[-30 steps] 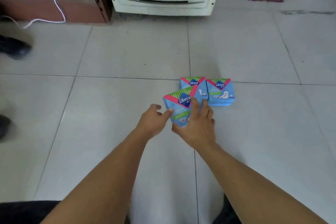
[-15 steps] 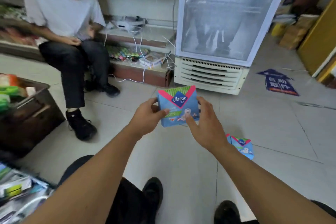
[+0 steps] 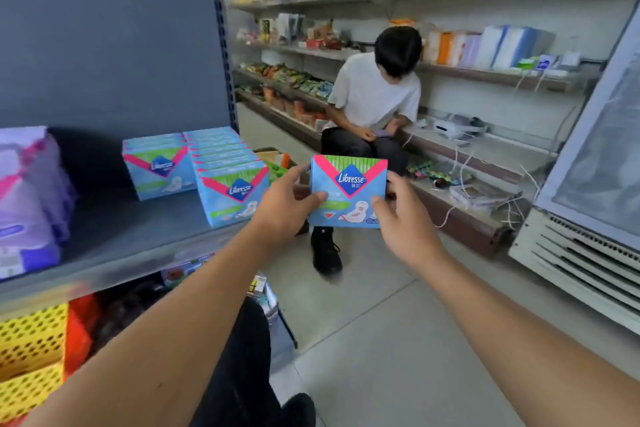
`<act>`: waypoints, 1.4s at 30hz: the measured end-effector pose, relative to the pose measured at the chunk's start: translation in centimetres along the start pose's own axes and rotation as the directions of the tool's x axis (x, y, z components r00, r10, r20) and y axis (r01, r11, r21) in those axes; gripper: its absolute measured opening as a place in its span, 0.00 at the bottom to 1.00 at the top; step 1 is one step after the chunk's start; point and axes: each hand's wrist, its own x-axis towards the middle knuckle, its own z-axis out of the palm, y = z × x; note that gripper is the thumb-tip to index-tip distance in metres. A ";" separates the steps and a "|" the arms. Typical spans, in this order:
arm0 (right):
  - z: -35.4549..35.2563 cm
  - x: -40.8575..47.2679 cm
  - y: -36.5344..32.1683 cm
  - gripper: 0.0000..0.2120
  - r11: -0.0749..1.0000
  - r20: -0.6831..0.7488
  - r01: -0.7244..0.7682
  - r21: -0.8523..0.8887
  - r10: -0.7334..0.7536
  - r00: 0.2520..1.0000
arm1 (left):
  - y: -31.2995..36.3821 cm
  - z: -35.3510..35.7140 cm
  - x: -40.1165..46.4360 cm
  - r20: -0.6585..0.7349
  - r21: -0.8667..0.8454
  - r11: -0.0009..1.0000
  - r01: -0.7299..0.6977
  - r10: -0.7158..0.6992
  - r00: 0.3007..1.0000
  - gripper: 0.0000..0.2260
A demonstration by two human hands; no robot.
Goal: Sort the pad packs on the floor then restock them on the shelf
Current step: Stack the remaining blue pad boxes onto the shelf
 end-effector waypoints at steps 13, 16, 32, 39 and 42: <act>15.9 4.0 -14.2 0.21 0.931 0.322 0.318 0.176 -0.360 0.875 | -4.4 -19.8 -5.4 -0.508 0.067 0.997 0.031 0.007 0.861 0.19; 17.6 5.9 -16.2 0.18 0.931 0.325 0.333 0.148 -0.364 0.873 | -6.0 -22.4 -5.3 -0.589 0.086 0.993 0.083 -0.017 0.808 0.17; 23.2 15.3 -16.7 0.18 0.806 0.494 0.528 -0.269 -0.355 0.794 | -15.1 -24.3 3.5 -0.641 0.142 0.943 0.301 -0.144 0.754 0.20; 24.5 16.5 -16.7 0.17 0.809 0.473 0.536 -0.242 -0.384 0.793 | -15.9 -24.4 5.5 -0.625 0.217 0.910 0.352 -0.148 0.766 0.22; 24.5 16.8 -16.8 0.18 0.813 0.476 0.535 -0.230 -0.386 0.790 | -15.9 -24.4 5.7 -0.617 0.278 0.874 0.398 -0.155 0.772 0.20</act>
